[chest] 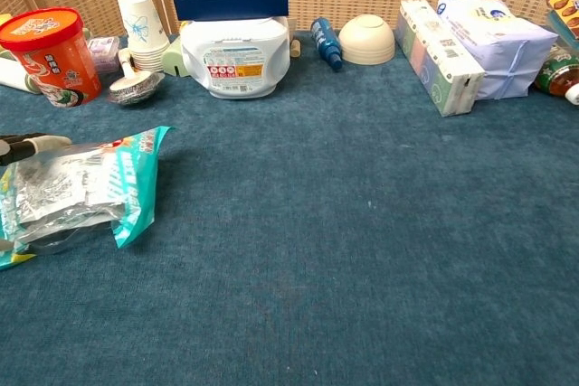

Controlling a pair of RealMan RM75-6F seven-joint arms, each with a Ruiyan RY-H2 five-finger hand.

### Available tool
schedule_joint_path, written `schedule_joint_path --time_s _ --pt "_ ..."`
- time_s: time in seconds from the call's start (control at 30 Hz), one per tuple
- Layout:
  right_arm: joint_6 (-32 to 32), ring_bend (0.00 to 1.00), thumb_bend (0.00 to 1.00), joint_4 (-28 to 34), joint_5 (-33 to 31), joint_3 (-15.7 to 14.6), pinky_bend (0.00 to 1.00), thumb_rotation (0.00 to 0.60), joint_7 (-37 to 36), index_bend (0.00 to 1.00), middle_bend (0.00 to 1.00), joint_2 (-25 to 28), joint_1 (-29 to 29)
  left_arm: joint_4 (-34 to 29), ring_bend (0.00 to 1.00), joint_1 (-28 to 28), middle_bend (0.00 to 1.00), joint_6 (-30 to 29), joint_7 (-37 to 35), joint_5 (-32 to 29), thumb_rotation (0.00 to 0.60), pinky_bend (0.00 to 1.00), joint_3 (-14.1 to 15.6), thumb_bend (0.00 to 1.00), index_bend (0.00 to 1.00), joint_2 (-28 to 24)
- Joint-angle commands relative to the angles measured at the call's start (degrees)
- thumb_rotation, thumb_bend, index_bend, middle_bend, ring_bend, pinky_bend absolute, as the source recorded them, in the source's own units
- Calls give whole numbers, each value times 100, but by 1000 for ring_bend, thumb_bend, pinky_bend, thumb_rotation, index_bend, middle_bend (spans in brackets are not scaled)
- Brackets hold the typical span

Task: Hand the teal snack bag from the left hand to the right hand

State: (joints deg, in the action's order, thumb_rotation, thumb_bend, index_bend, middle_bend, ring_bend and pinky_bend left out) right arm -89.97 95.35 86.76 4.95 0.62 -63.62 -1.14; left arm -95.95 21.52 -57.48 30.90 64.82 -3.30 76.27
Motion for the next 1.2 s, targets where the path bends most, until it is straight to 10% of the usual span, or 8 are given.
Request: schedule_joint_path --time_s 0.03,0.3,0.83,1.2 --pt "-1 0 0 7 13 -8 0 530 -11 0 0 9 3 3 225 54 178 -22 52 -14 600 462 -12 0 238 23" --pt "2 0 0 8 45 -25 0 530 -123 0 0 51 8 61 610 51 595 -389 113 157 600 735 17 200 631 176" --pt "319 0 0 -111 745 -327 0 530 -729 0 0 103 -240 -307 630 161 615 -829 -1309 1530 600 740 -12 259 651 -245" --pt "436 0 0 -958 1287 -434 0 529 -1450 0 0 -395 -610 -1530 630 666 614 -155 -1526 1076 600 740 -406 259 651 -1105"
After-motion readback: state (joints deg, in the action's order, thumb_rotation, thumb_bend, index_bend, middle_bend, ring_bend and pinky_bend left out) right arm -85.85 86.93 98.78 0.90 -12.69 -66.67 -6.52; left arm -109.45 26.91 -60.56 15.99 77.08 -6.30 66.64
